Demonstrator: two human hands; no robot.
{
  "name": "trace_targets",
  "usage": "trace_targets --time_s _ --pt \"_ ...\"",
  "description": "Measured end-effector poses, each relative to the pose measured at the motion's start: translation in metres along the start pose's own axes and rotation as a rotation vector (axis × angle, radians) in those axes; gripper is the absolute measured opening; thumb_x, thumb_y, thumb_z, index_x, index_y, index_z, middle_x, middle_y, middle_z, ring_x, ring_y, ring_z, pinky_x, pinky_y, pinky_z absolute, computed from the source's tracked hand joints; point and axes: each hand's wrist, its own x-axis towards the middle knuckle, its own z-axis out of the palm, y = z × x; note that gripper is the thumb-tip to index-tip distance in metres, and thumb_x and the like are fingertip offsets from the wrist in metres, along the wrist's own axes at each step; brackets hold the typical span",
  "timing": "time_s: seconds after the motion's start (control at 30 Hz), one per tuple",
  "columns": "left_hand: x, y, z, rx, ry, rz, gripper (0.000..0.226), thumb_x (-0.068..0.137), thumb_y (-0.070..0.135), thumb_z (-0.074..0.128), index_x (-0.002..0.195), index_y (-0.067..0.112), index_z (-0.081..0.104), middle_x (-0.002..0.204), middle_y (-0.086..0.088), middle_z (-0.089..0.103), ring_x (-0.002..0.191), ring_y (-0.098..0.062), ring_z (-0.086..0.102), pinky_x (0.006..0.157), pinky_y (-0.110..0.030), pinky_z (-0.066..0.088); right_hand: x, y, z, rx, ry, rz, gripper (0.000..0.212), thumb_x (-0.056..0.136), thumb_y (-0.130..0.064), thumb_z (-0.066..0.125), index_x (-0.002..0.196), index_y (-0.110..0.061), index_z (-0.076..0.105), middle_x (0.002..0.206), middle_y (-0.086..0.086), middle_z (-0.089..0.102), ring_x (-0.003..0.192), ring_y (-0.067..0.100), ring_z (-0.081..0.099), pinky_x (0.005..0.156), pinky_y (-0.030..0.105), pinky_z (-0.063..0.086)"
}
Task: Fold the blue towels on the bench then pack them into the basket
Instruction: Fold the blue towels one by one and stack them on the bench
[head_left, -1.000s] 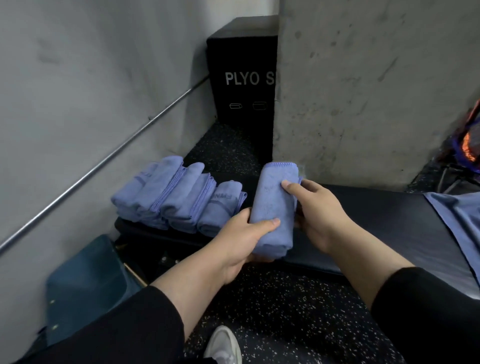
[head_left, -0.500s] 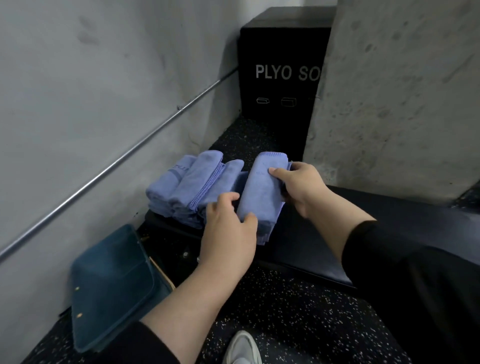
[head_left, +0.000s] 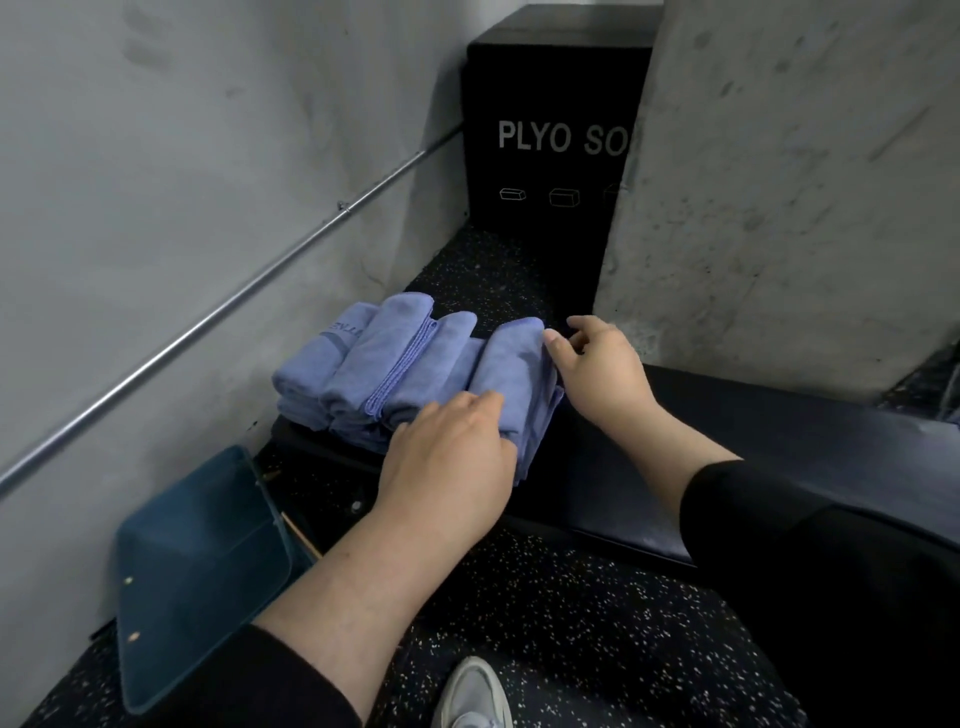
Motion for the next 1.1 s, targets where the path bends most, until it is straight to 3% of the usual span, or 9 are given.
trace_targets --time_s 0.17,0.3,0.43,0.63,0.93,1.1 --pt "0.006 0.017 -0.001 -0.072 0.146 0.066 0.033 0.097 0.026 0.046 0.127 0.02 0.06 0.126 0.002 0.061 0.11 -0.026 0.055 0.092 -0.045 0.047 -0.027 0.01 -0.044 0.034 0.04 -0.013 0.034 0.103 -0.039 0.049 0.126 -0.019 0.063 0.097 -0.006 0.065 0.096 0.014 0.063 0.073 0.023 0.041" --pt "0.01 0.054 0.0 -0.237 0.243 0.179 0.026 0.098 0.025 0.05 0.121 0.02 0.063 0.122 0.004 0.064 0.106 -0.02 0.056 0.087 -0.037 0.048 -0.066 0.027 -0.096 -0.063 0.021 -0.055 0.035 0.102 -0.038 0.053 0.132 -0.023 0.06 0.107 -0.01 0.067 0.095 0.008 0.061 0.08 0.021 0.04" --pt "0.004 0.109 0.008 -0.355 0.139 0.222 0.037 0.101 0.029 0.052 0.138 0.027 0.057 0.128 0.007 0.063 0.115 -0.016 0.058 0.093 -0.039 0.051 -0.103 0.061 -0.159 -0.213 -0.008 -0.05 0.031 0.099 -0.039 0.059 0.125 -0.024 0.065 0.105 -0.01 0.068 0.09 0.007 0.062 0.078 0.019 0.04" --pt "0.0 0.182 0.032 -0.4 -0.05 0.267 0.034 0.102 0.033 0.051 0.135 0.029 0.057 0.122 0.011 0.065 0.107 -0.014 0.06 0.09 -0.036 0.052 -0.149 0.133 -0.236 -0.382 -0.037 0.136 0.034 0.096 -0.038 0.064 0.125 -0.021 0.066 0.114 -0.001 0.069 0.107 0.017 0.065 0.082 0.02 0.04" --pt "-0.005 0.28 0.066 -0.387 -0.138 0.389 0.035 0.103 0.038 0.05 0.135 0.028 0.057 0.124 0.008 0.066 0.112 -0.016 0.06 0.094 -0.035 0.05 -0.19 0.225 -0.327 -0.583 0.099 0.302 0.043 0.095 -0.042 0.062 0.134 -0.024 0.06 0.136 -0.002 0.058 0.121 0.024 0.057 0.094 0.042 0.049" --pt "-0.01 0.309 0.086 -0.325 -0.184 0.449 0.036 0.103 0.04 0.049 0.135 0.028 0.057 0.125 0.008 0.065 0.114 -0.017 0.06 0.093 -0.034 0.048 -0.205 0.269 -0.354 -0.801 0.047 0.494 0.039 0.089 -0.052 0.065 0.115 -0.023 0.061 0.125 0.001 0.056 0.121 0.03 0.051 0.087 0.042 0.04"
